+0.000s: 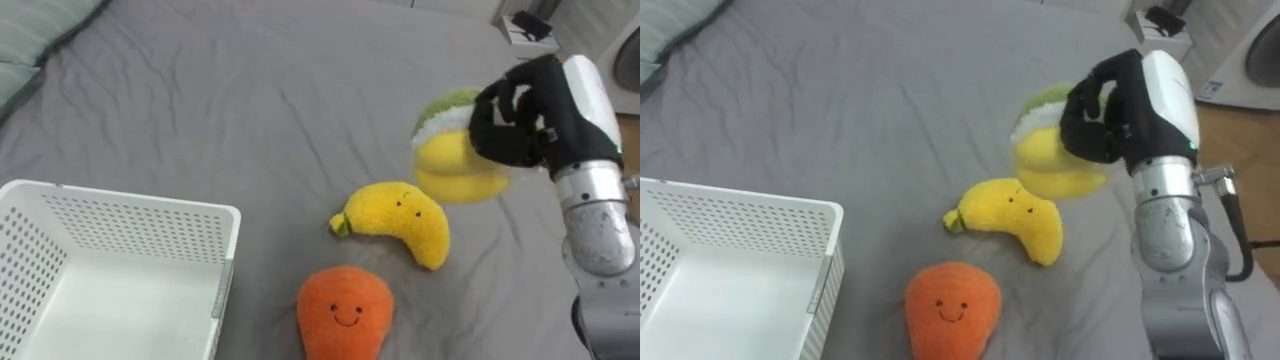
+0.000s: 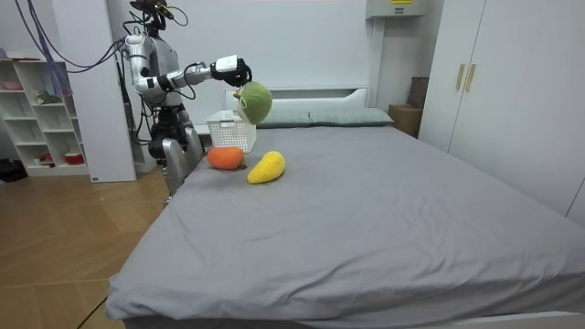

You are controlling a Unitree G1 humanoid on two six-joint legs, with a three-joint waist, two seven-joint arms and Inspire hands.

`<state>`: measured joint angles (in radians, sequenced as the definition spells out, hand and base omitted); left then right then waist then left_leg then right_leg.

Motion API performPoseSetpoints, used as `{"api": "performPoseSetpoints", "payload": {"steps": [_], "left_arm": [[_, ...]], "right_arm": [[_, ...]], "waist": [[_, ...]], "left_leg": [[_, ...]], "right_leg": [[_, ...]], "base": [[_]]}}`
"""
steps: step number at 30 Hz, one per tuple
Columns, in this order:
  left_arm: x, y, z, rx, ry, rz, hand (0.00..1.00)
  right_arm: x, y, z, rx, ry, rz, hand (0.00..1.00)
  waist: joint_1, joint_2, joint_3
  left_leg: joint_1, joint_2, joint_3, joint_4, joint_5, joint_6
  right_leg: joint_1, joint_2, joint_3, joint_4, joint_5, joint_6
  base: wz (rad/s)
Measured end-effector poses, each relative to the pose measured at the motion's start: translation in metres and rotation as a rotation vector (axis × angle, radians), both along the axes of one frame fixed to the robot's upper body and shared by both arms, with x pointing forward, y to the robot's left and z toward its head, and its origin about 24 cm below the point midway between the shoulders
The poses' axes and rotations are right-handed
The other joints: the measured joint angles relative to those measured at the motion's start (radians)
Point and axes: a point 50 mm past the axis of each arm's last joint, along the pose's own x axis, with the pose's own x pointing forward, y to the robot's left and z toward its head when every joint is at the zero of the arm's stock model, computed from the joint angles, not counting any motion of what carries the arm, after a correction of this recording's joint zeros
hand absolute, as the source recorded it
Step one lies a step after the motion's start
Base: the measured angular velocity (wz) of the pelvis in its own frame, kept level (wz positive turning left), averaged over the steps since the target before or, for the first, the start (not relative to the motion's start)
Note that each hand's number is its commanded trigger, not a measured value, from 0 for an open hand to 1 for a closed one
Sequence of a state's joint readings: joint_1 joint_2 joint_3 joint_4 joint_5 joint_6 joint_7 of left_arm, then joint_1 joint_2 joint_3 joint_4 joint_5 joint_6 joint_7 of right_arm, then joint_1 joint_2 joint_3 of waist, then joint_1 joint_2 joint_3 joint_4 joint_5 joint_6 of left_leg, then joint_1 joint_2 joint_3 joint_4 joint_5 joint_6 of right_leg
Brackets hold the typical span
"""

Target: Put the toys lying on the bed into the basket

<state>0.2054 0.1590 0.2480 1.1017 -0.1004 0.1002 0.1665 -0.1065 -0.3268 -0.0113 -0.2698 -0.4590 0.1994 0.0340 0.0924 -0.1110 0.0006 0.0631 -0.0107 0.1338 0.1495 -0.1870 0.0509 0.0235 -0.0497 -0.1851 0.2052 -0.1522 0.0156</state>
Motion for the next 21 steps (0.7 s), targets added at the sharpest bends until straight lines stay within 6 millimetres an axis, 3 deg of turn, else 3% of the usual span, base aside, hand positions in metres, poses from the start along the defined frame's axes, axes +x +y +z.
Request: {"api": "performPoseSetpoints", "payload": {"steps": [4, 14, 21], "left_arm": [[0.005, 0.000, 0.000, 0.000, -0.010, -0.010, 0.00], [0.014, 0.000, 0.000, -0.007, -0.010, -0.038, 0.00], [0.017, 0.001, 0.000, -0.003, 0.002, -0.044, 0.00]], "right_arm": [[0.009, 0.014, 0.013, 0.014, -0.008, 0.074, 1.00], [0.019, 0.047, 0.029, 0.042, -0.011, 0.248, 1.00], [0.022, 0.073, 0.032, 0.006, 0.020, 0.373, 1.00]], "waist": [[0.038, -0.007, -0.0036], [0.137, -0.038, 0.0043], [0.178, -0.047, 0.0061]], "left_leg": [[0.000, 0.000, -0.004, 0.002, 0.000, 0.000], [-0.015, -0.003, -0.041, 0.003, 0.001, -0.001], [-0.030, -0.004, -0.066, 0.004, 0.002, -0.003]], "right_leg": [[0.000, -0.001, -0.009, -0.001, 0.000, 0.000], [0.013, -0.002, -0.046, -0.027, 0.000, 0.000], [0.014, -0.001, -0.067, -0.037, 0.001, 0.000]], "base": [[0.03], [0.11], [0.11]]}}
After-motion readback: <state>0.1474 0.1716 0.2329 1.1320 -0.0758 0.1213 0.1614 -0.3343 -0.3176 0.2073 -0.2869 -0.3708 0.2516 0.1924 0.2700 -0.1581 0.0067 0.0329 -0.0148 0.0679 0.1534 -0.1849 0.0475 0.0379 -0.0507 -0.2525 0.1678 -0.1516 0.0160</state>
